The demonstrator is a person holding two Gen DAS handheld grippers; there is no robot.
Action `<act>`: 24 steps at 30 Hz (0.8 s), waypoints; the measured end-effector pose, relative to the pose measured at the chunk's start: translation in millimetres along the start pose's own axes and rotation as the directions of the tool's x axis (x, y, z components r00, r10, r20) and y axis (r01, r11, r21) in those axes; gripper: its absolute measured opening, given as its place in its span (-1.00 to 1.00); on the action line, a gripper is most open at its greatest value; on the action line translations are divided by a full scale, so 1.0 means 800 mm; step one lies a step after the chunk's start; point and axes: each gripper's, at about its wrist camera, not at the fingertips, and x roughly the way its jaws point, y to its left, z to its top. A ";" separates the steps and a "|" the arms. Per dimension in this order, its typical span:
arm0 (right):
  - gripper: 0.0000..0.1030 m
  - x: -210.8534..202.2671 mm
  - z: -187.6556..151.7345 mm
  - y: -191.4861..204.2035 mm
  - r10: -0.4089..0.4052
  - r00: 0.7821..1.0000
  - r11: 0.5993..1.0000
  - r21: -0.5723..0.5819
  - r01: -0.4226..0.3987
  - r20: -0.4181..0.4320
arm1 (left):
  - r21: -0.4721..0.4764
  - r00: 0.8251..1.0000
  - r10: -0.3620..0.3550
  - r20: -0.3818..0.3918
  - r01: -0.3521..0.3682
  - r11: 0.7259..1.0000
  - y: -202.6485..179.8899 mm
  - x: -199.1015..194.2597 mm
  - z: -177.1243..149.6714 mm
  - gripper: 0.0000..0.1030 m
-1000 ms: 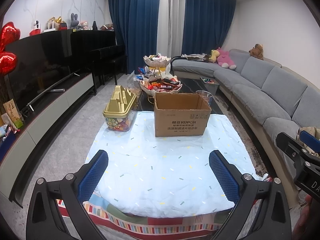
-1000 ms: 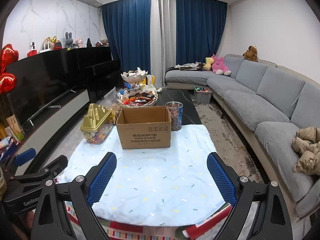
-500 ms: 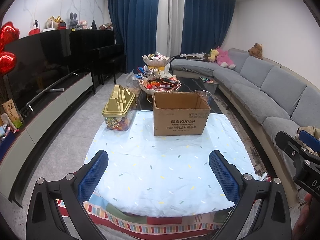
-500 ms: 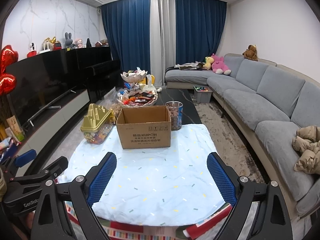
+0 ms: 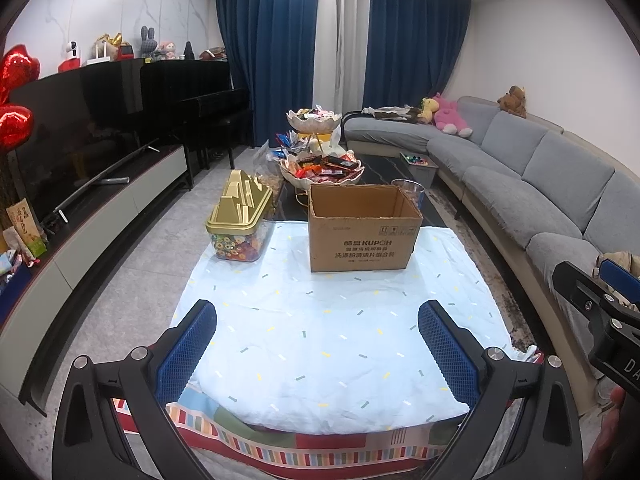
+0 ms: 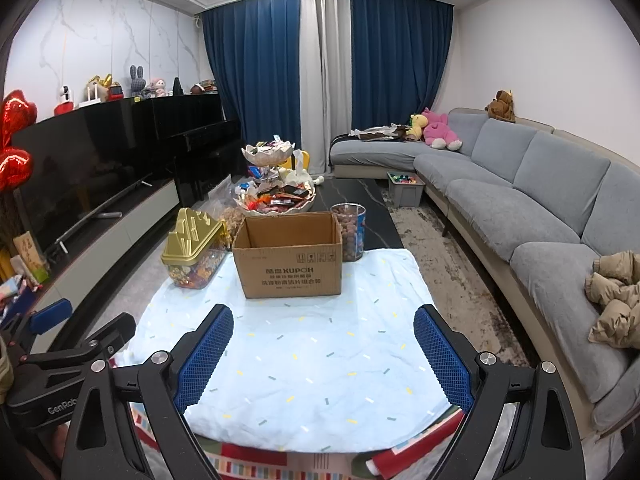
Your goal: Organize snacks
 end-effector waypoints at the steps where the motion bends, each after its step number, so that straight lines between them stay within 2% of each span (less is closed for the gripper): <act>1: 0.80 0.000 0.000 0.000 0.000 1.000 1.000 0.000 0.000 0.000 | 0.001 1.000 -0.001 -0.002 0.001 1.000 0.001 0.000 0.000 0.99; 24: 0.80 0.004 0.000 0.002 0.000 1.000 1.000 0.004 0.000 -0.002 | -0.013 1.000 -0.017 -0.026 0.017 1.000 0.011 0.013 -0.005 0.99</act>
